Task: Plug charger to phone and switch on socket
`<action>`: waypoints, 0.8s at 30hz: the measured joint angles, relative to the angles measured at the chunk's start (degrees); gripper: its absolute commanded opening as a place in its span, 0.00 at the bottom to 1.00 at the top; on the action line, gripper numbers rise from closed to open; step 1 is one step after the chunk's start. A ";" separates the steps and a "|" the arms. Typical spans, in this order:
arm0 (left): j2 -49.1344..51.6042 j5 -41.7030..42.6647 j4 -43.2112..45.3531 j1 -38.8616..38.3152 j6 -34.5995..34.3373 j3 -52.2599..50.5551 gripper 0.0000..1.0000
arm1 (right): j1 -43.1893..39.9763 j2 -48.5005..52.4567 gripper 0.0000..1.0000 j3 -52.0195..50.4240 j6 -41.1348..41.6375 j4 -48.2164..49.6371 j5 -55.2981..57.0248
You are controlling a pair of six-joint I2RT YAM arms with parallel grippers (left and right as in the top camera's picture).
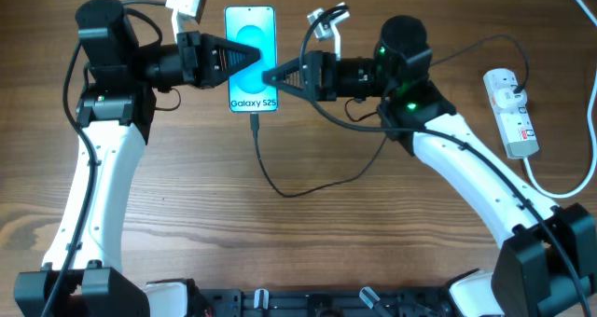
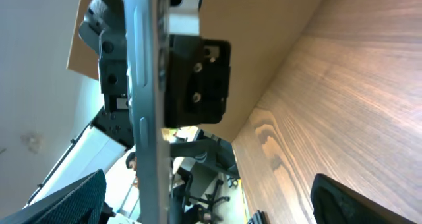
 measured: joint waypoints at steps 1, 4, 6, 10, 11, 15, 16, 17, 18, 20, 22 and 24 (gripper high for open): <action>0.00 0.02 0.00 0.00 0.02 0.00 0.04 | -0.76 0.00 1.00 0.00 -0.07 -0.02 -0.59; 0.00 0.15 0.00 0.00 0.20 -0.02 0.04 | -2.51 0.00 1.00 0.00 -1.70 -0.07 -3.69; 0.00 0.15 0.04 -0.13 0.20 -0.50 0.04 | -2.51 0.00 1.00 0.00 -3.34 -0.33 -5.97; 0.00 -0.13 0.02 -1.53 0.22 -3.13 0.04 | -2.47 0.00 1.00 0.00 -5.53 -2.51 -8.50; 0.00 -0.81 -0.04 -2.49 0.24 -4.02 0.04 | -2.47 0.00 1.00 0.00 -5.70 -3.43 -8.74; 0.00 -1.88 -0.02 -3.80 0.24 -4.28 0.04 | -2.40 0.00 0.91 0.11 -7.89 -8.37 -8.94; 0.00 -2.03 -0.02 -3.91 0.24 -4.31 0.04 | -2.23 0.00 0.84 0.20 -9.11 -10.64 -8.90; 0.00 -2.25 -0.02 -3.98 0.24 -4.33 0.04 | -2.12 0.00 0.77 0.24 -10.21 -12.85 -8.83; 0.00 -2.29 -0.02 -3.98 0.24 -4.33 0.04 | -1.95 0.00 0.69 0.24 -11.45 -14.53 -8.63; 0.00 -2.62 -0.02 -3.96 0.26 -4.33 0.04 | -1.42 0.00 0.49 0.24 -13.53 -17.33 -8.00; 0.00 -3.17 0.00 -3.96 0.68 -4.39 0.04 | -0.96 0.00 0.37 0.35 -14.91 -17.42 -8.07; 0.02 -4.37 -0.22 -3.96 1.09 -4.79 0.04 | -0.59 -0.02 0.26 0.63 -16.09 -17.18 -8.17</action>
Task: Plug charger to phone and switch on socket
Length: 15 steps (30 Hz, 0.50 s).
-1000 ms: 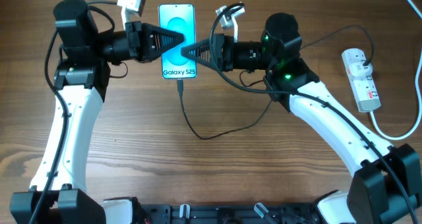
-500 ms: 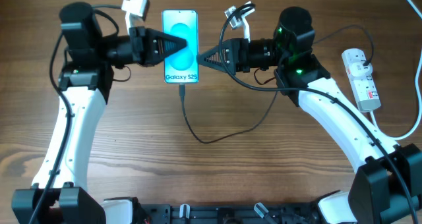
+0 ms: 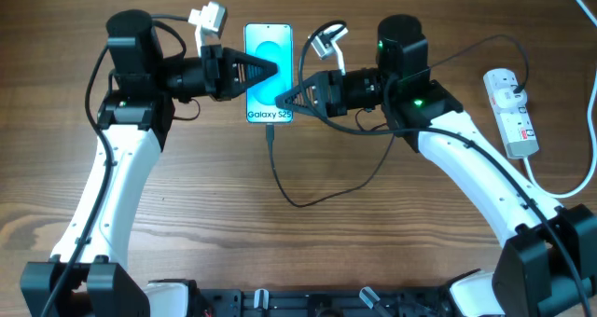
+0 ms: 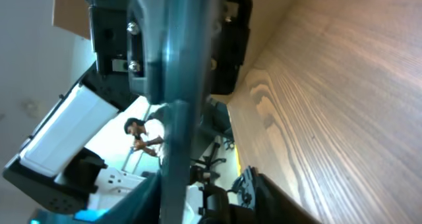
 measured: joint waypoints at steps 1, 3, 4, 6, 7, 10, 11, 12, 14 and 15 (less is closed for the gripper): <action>0.00 -0.37 0.00 0.00 0.22 -0.11 0.04 | 0.07 0.00 0.26 0.09 0.00 0.07 -0.17; 0.00 -0.72 0.02 0.00 0.37 -0.31 0.04 | 0.11 0.00 0.26 0.28 -0.26 0.11 -0.24; 0.00 -0.90 0.00 0.00 0.39 -0.31 0.04 | 0.11 0.00 0.25 0.28 -0.26 0.11 -0.24; 0.00 -0.96 0.00 0.00 0.39 -0.31 0.04 | 0.11 0.00 0.26 0.28 -0.28 0.13 -0.26; 0.00 -0.98 0.00 0.00 0.37 -0.31 0.04 | 0.11 0.00 0.27 0.28 -0.28 0.37 -0.26; 0.00 -1.03 0.02 0.00 0.35 -0.31 0.04 | 0.11 0.00 0.30 0.28 -0.44 2.71 -0.31; 0.00 -1.03 0.02 0.00 0.35 -0.31 0.04 | 0.11 0.00 0.30 0.28 -0.42 3.37 -0.37; 0.00 -0.90 0.04 0.00 0.37 -0.31 0.04 | 0.11 0.00 0.29 0.28 -0.39 3.65 -0.57; 0.00 -0.87 0.02 0.00 0.42 -0.31 0.04 | 0.11 0.00 0.27 0.28 -0.20 3.65 -1.03; 0.00 -0.87 0.02 0.00 0.44 -0.31 0.04 | 0.11 0.00 0.27 0.28 -0.02 3.67 -1.36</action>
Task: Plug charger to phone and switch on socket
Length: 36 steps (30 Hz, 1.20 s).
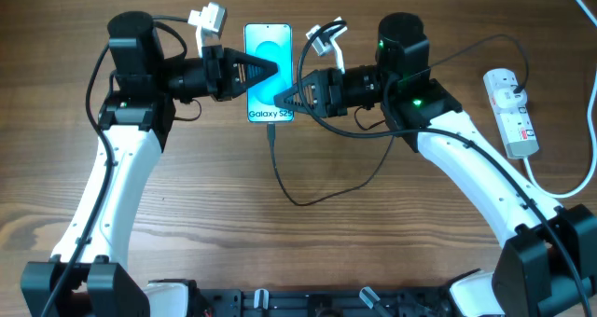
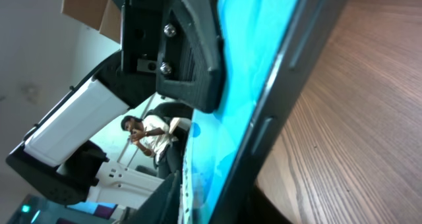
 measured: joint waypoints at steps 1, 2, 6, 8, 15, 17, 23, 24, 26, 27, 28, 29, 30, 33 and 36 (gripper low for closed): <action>0.00 0.00 0.02 0.00 0.04 0.00 0.04 | 0.00 0.00 0.26 0.00 0.13 -0.02 -0.22; 0.00 0.00 0.00 0.00 0.15 0.00 0.04 | 0.00 0.00 0.26 0.00 0.31 -0.02 -0.42; 0.00 0.00 0.00 0.00 0.15 0.00 0.04 | 0.00 0.00 0.24 0.00 1.70 0.11 -1.60; 0.00 0.02 0.02 -0.28 0.15 0.00 0.04 | 0.00 0.00 0.18 0.00 3.08 0.37 -1.95; -0.02 0.85 0.50 -1.64 1.42 0.00 0.04 | -0.04 0.00 0.04 -0.02 5.62 0.04 -2.64; -0.02 1.20 0.66 -1.64 1.97 0.00 0.05 | -0.04 0.00 0.04 -0.04 6.19 -0.07 -3.08; -0.02 1.01 0.37 -1.73 1.38 0.00 0.32 | 0.00 0.02 0.04 -0.04 5.99 0.13 -3.13; -0.02 0.85 0.48 -1.73 1.46 0.00 0.36 | 0.00 0.02 0.04 -0.02 5.99 0.11 -3.13; -0.02 0.57 0.37 -1.73 1.20 0.00 0.54 | 0.00 0.02 0.04 -0.02 5.97 0.11 -2.99; -0.02 0.31 0.44 -1.73 1.07 0.00 0.63 | 0.00 0.02 0.04 -0.04 5.97 0.11 -2.97; -0.02 -0.39 0.39 -1.73 1.05 0.02 0.68 | 0.00 0.02 0.04 -0.02 5.97 0.13 -2.97; -0.02 -0.90 0.44 -1.73 1.31 0.02 0.70 | 0.00 0.02 0.04 -0.02 5.97 0.11 -2.97; -0.02 -1.40 0.42 -1.73 1.11 0.02 0.74 | 0.00 0.02 0.04 -0.04 5.95 0.02 -2.95; -0.02 -2.58 0.44 -1.01 0.96 0.02 0.80 | 0.00 0.02 0.04 -0.02 5.62 -1.01 -2.93; -0.02 -3.06 0.39 1.36 0.98 0.02 0.83 | 0.00 0.02 0.04 -0.02 3.52 -5.75 -1.49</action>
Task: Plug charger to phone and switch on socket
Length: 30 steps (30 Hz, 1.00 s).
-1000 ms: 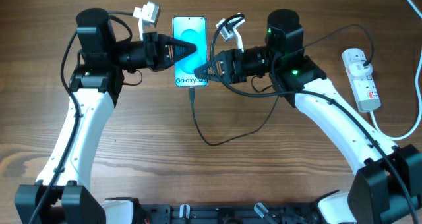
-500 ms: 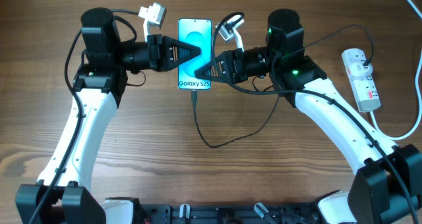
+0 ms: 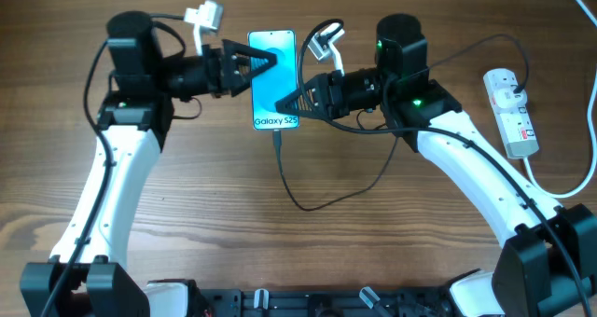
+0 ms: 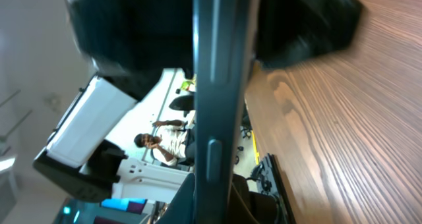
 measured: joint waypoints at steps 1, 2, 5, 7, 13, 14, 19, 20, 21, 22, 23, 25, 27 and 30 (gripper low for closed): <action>0.00 -0.11 -0.04 1.33 0.00 0.00 0.84 | 0.00 0.00 0.04 -0.02 -1.57 -2.99 1.55; 0.00 -0.26 -0.42 2.34 0.00 0.00 0.85 | 0.00 0.00 0.04 -0.04 -3.02 -5.40 3.04; 0.00 -1.20 -3.54 5.03 0.44 0.00 1.00 | 0.02 0.00 0.04 -0.09 -8.35 -14.60 9.57; 0.00 -2.40 -6.73 6.78 1.66 0.00 1.00 | 0.00 0.00 0.04 -0.39 -12.22 -18.08 15.02; 0.00 -12.46 -21.68 9.38 7.13 0.15 1.00 | 0.00 2.01 0.04 -2.54 -16.85 -19.28 23.58; 0.00 -14.49 -23.91 9.38 7.50 0.15 1.00 | 0.00 3.43 0.04 -2.54 -17.05 -19.19 23.87; -0.02 -27.30 -27.43 9.38 8.26 0.15 1.00 | 0.00 12.59 0.04 -3.10 -17.33 -17.57 23.61; -0.02 -29.73 -27.39 9.38 8.39 0.15 1.00 | 0.00 14.29 0.04 -3.30 -17.31 -17.03 23.50; -0.02 -31.45 -27.41 9.38 8.41 0.15 1.00 | 0.00 15.39 0.04 -3.32 -17.29 -16.52 23.32; -0.02 -33.11 -27.43 9.38 8.41 0.15 1.00 | 0.00 16.52 0.04 -3.32 -17.27 -15.72 23.17; -0.02 -34.67 -27.41 9.38 8.44 0.15 1.00 | 0.00 18.12 0.04 -3.32 -17.20 -14.97 23.02; -0.02 -36.61 -27.43 9.38 8.52 0.15 1.00 | 0.00 20.52 0.04 -3.34 -17.00 -14.01 22.93; -0.02 -37.79 -27.41 9.38 8.61 0.15 1.00 | 0.00 23.76 0.04 -3.39 -17.00 -13.18 22.93; -0.02 -38.60 -27.41 9.38 8.61 0.15 1.00 | 0.00 25.86 0.04 -3.39 -17.00 -13.09 22.93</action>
